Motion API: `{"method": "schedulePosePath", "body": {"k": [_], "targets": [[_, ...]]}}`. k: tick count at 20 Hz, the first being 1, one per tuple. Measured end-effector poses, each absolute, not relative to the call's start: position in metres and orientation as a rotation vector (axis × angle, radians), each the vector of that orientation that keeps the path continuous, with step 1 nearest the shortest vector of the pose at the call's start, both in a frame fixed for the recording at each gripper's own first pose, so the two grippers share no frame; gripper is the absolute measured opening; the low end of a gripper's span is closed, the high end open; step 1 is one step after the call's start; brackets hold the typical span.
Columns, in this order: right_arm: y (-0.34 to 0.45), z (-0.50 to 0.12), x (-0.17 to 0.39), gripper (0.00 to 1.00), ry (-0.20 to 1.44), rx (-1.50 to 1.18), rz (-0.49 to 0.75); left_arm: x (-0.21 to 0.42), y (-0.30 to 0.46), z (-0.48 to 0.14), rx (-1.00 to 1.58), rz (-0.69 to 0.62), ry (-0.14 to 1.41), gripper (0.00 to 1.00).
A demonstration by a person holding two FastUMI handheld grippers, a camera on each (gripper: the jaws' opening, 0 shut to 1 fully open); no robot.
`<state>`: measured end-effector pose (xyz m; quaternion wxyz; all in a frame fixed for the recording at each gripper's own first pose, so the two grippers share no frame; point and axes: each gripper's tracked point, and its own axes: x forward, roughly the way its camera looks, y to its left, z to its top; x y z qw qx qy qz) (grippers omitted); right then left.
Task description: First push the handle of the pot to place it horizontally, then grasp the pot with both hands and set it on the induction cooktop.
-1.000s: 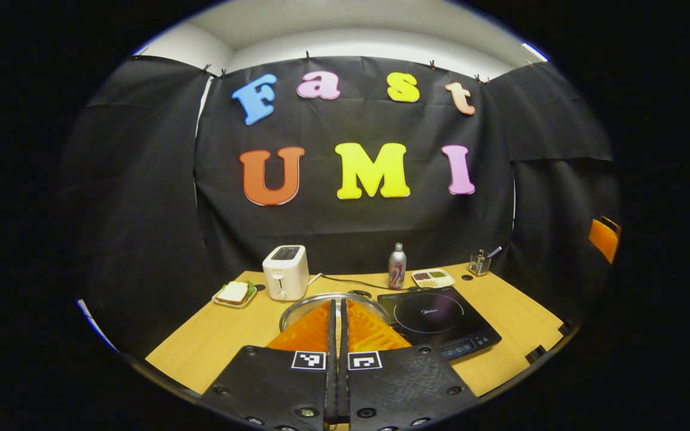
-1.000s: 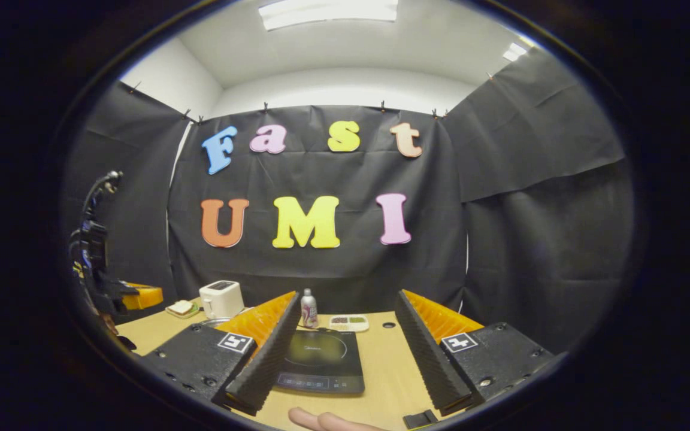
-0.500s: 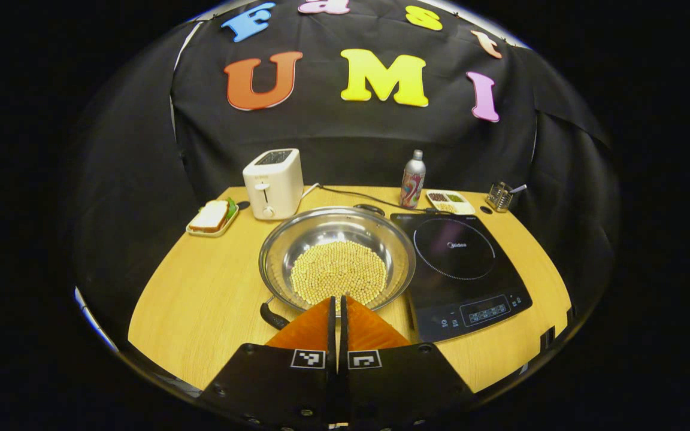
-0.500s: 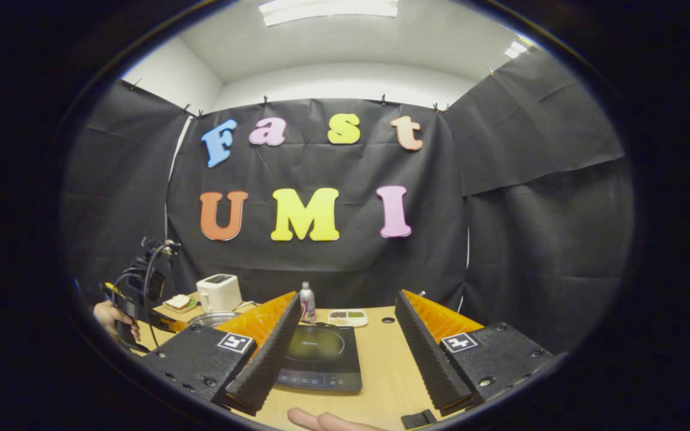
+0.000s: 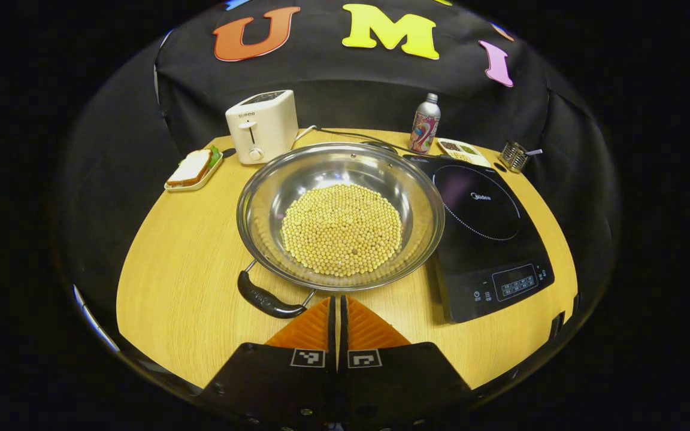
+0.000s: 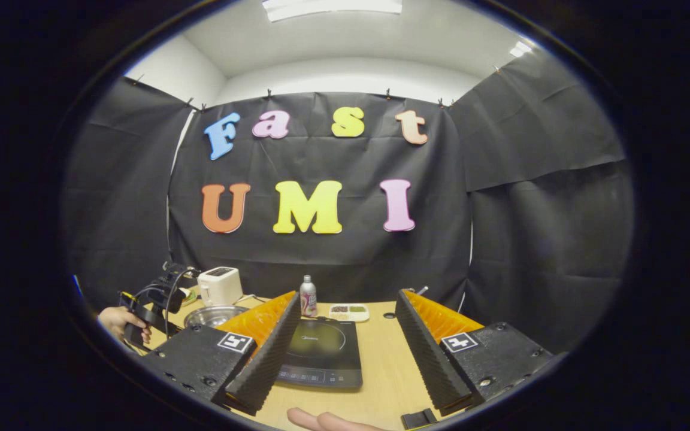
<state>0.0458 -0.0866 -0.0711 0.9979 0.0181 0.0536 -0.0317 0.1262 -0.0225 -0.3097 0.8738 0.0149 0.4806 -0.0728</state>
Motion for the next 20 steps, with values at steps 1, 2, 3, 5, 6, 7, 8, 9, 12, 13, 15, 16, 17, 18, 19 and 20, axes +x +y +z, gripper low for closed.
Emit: {"method": "schedulePosePath", "body": {"k": [1, 2, 3, 5, 6, 7, 8, 9, 12, 13, 15, 16, 17, 18, 19, 20], "targets": [[-0.086, -0.072, 0.047, 0.97, 0.110, 0.034, -0.063, 0.125, -0.021, -0.313, 0.026, -0.148, 1.017, 0.11], [-0.086, -0.073, 0.047, 0.99, 0.112, 0.033, -0.062, 0.125, -0.018, -0.315, 0.022, -0.139, 1.029, 0.00], [-0.086, -0.074, 0.047, 0.97, 0.114, 0.031, -0.063, 0.125, -0.014, -0.318, 0.016, -0.131, 1.039, 0.00], [-0.089, -0.074, 0.049, 0.97, 0.114, 0.032, -0.068, 0.124, -0.010, -0.322, -0.003, -0.119, 1.058, 0.10], [-0.090, -0.075, 0.049, 0.97, 0.115, 0.031, -0.072, 0.122, -0.008, -0.324, -0.011, -0.116, 1.070, 0.00], [-0.090, -0.075, 0.050, 0.97, 0.115, 0.031, -0.073, 0.121, -0.010, -0.326, -0.022, -0.124, 1.076, 0.00], [-0.090, -0.076, 0.051, 0.97, 0.117, 0.032, -0.073, 0.122, -0.009, -0.327, -0.023, -0.126, 1.076, 0.00], [-0.089, -0.076, 0.051, 0.97, 0.119, 0.031, -0.072, 0.120, -0.008, -0.327, -0.021, -0.126, 1.076, 0.00], [-0.091, -0.078, 0.055, 0.97, 0.124, 0.030, -0.072, 0.122, -0.002, -0.328, -0.009, -0.122, 1.073, 0.00], [-0.091, -0.078, 0.056, 0.97, 0.124, 0.029, -0.075, 0.123, 0.001, -0.329, -0.006, -0.118, 1.072, 0.11], [-0.091, -0.077, 0.058, 0.97, 0.124, 0.029, -0.074, 0.124, 0.008, -0.331, -0.008, -0.107, 1.073, 0.11], [-0.091, -0.078, 0.059, 0.97, 0.126, 0.029, -0.073, 0.125, 0.011, -0.332, -0.010, -0.101, 1.075, 0.00], [-0.091, -0.078, 0.061, 0.97, 0.127, 0.028, -0.071, 0.126, 0.016, -0.335, -0.008, -0.092, 1.081, 0.00], [-0.089, -0.078, 0.063, 0.97, 0.130, 0.024, -0.070, 0.126, 0.022, -0.339, -0.006, -0.074, 1.089, 0.00], [-0.088, -0.078, 0.066, 0.97, 0.132, 0.021, -0.069, 0.128, 0.028, -0.341, -0.004, -0.062, 1.093, 0.11], [-0.087, -0.078, 0.068, 0.97, 0.134, 0.018, -0.066, 0.130, 0.034, -0.342, 0.002, -0.055, 1.097, 0.00]]}}
